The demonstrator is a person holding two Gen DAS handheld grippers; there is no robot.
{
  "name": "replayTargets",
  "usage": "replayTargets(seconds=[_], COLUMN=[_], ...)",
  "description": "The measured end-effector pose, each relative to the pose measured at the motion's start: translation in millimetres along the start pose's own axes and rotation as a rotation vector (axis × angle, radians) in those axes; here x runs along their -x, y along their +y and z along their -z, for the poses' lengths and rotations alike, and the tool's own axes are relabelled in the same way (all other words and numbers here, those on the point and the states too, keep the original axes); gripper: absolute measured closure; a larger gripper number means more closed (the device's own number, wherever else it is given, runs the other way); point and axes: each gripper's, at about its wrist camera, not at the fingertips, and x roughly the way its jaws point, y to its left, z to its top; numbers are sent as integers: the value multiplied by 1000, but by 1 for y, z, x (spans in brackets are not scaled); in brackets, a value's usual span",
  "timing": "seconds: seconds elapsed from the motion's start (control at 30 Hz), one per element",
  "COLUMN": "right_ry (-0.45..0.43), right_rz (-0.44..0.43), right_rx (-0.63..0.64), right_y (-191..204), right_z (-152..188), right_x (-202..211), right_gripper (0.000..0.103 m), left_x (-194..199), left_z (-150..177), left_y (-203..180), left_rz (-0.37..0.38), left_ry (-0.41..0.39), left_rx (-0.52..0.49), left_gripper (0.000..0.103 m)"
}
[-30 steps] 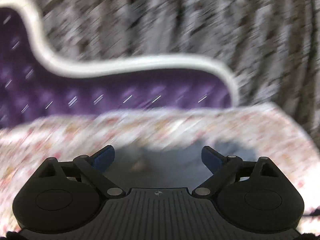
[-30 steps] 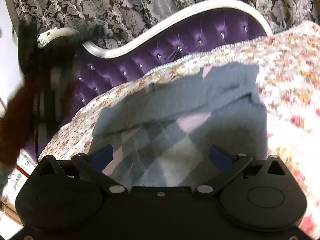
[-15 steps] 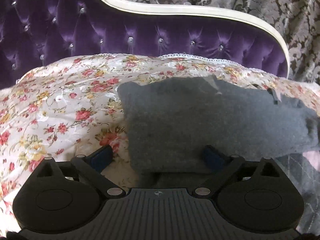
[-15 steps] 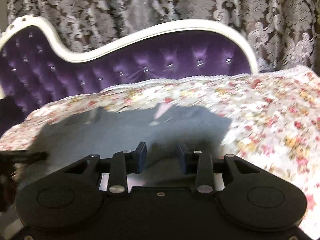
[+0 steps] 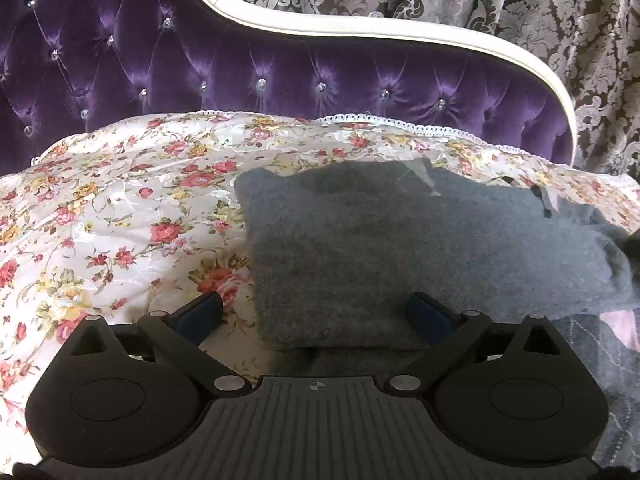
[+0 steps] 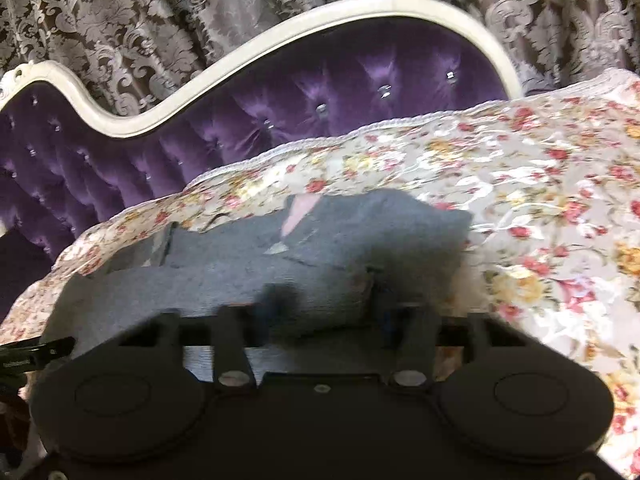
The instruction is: Fold small clothes
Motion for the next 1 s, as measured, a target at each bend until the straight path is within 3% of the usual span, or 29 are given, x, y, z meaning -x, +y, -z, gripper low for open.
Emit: replayTargets(seconds=[0.07,0.17,0.27,0.3,0.37,0.5,0.6,0.73,0.93,0.97,1.0], right_ry=[-9,-54,31,66,98,52,-18,-65,2,9,28], right_rz=[-17,34,127,143,165,234,297,236,114,96,66], right_rx=[30,69,51,52,42,-2,31,60,27,17,2], right_y=[11,20,9,6,0,-5,1,8,-10,-12,-15], right_z=[-6,-17,-21,-19,-13,-7,-7,-6,-6,-5,-8], right_x=[10,31,19,12,3,12,25,34,19,19,18], right_gripper=[84,84,82,75,71,50,48,48,49,50,59], left_x=[7,8,-5,-11,-19,-19,-19,-19,-21,-21,-21], left_z=[-4,-12,-16,-16,-13,-12,-11,-10,-11,-11,-12], left_y=[1,1,1,2,6,10,9,9,9,9,9], left_rz=[8,0,-30,-48,-47,-39,-43,-44,-49,-48,-48], left_ry=[-17,-27,-1,21,39,41,39,40,47,47,48], left_rx=[7,5,0,-10,3,12,11,11,9,9,9], left_gripper=[3,3,3,1,0,0,0,0,0,0,0])
